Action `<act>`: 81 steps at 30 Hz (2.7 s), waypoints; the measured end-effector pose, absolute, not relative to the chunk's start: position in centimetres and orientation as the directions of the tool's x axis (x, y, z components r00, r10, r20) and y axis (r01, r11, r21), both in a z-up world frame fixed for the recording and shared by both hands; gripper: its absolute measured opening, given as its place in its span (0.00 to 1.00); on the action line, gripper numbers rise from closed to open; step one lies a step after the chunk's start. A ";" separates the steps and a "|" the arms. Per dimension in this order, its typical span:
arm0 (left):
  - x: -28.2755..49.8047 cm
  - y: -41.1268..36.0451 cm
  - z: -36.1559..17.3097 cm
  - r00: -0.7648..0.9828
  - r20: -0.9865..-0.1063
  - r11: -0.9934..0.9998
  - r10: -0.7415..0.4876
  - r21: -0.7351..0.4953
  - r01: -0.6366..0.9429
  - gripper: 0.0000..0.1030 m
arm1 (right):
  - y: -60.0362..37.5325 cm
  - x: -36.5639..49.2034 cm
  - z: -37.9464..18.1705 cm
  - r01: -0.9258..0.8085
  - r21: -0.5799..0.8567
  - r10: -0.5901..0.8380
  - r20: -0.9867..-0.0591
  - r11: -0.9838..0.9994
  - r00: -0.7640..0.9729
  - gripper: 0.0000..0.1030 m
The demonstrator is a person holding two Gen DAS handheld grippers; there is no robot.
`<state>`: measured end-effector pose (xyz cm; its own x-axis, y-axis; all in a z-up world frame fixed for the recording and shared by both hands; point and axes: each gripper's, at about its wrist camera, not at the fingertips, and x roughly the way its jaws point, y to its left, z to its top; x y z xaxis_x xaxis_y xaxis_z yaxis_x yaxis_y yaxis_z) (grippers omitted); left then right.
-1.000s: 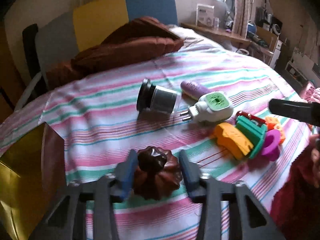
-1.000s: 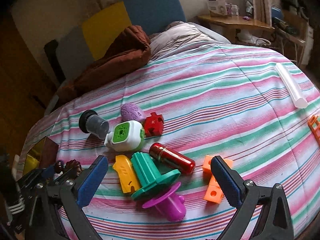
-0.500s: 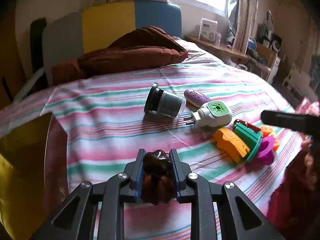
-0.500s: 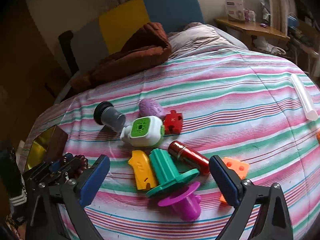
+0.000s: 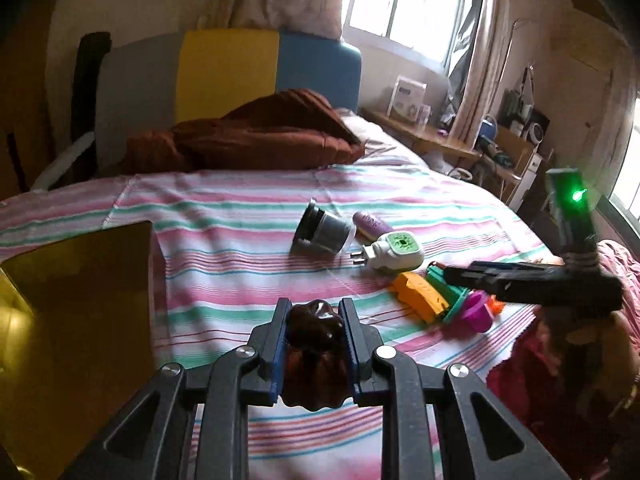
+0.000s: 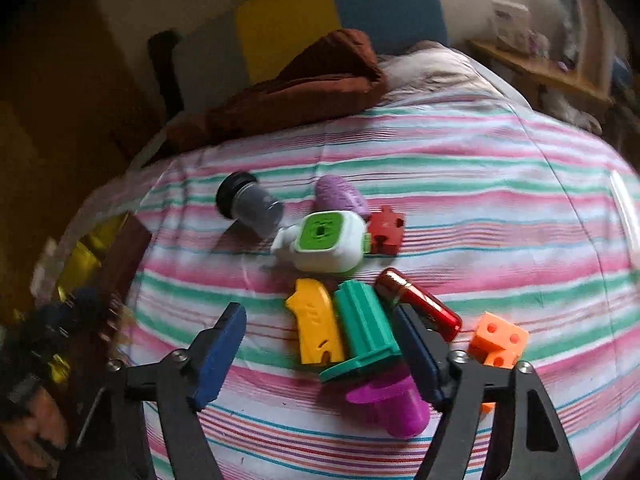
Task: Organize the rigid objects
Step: 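Carry the brown figure into the gold tray while the right gripper grasps the yellow block, then carry the yellow block into the gold tray and release it with the right gripper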
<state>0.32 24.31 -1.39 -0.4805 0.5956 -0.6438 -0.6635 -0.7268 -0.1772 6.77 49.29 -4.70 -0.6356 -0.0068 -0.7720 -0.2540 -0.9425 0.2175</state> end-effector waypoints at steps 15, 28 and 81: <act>-0.2 15.5 1.1 -0.566 -0.602 -0.791 0.563 -0.194 -0.580 0.22 | 47.0 3.8 -7.6 -0.184 0.106 0.004 -0.857 -0.977 -0.516 0.61; -3.1 9.4 -0.5 -0.613 -0.635 -0.866 0.470 -0.198 -0.460 0.22 | 45.6 1.4 -9.2 -0.209 0.133 -0.011 -0.865 -0.969 -0.502 0.27; -5.8 3.2 -4.8 -0.599 -0.719 -0.936 0.352 -0.271 -0.225 0.38 | 41.5 2.7 -9.2 -0.303 0.194 0.008 -0.831 -0.933 -0.557 0.27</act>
